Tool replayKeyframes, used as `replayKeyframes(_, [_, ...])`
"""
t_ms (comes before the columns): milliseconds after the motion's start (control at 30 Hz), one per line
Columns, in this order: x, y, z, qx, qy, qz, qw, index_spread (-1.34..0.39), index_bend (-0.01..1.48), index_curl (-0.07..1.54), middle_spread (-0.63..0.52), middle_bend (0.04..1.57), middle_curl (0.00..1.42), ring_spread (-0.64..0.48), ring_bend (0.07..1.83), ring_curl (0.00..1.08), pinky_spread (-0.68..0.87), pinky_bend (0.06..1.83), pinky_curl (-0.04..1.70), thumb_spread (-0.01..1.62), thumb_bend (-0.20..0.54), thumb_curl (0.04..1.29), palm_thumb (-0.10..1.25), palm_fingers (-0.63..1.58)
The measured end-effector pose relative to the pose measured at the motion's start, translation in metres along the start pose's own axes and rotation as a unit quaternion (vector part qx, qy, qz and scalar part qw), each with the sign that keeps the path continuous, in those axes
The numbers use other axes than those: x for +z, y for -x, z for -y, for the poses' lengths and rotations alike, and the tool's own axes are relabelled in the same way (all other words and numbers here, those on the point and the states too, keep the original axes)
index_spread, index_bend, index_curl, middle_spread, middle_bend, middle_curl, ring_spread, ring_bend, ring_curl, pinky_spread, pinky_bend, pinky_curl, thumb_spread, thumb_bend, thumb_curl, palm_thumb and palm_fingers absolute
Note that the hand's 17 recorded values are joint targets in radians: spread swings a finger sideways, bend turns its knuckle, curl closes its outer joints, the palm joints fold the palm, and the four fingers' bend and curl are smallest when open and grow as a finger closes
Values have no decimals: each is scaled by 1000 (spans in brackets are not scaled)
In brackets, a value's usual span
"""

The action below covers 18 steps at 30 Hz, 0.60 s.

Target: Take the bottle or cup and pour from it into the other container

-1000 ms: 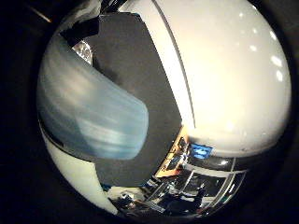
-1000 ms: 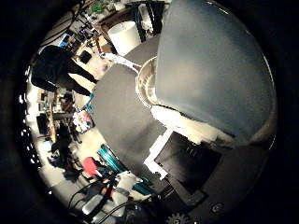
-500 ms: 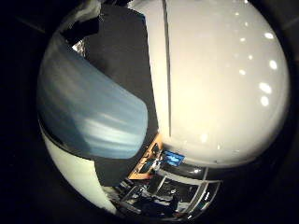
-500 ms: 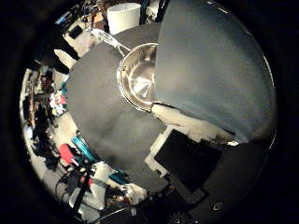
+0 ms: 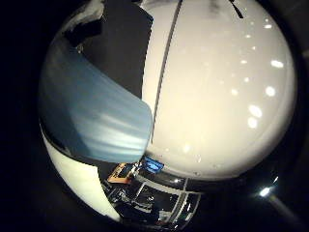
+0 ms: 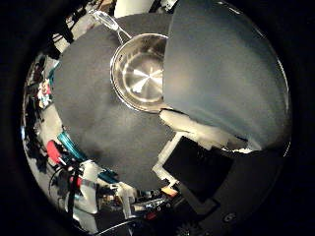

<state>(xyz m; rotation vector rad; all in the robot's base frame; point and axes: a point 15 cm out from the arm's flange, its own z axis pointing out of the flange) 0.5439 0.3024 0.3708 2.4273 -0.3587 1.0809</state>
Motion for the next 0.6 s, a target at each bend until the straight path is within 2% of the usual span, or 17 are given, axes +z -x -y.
replayKeyframes(600, [-1,8,4,-8,6,-2,1000,-653,201,1158,-394,798,1047,-290,1184,639,-386,1132,711,715,-33,601,853,1084])
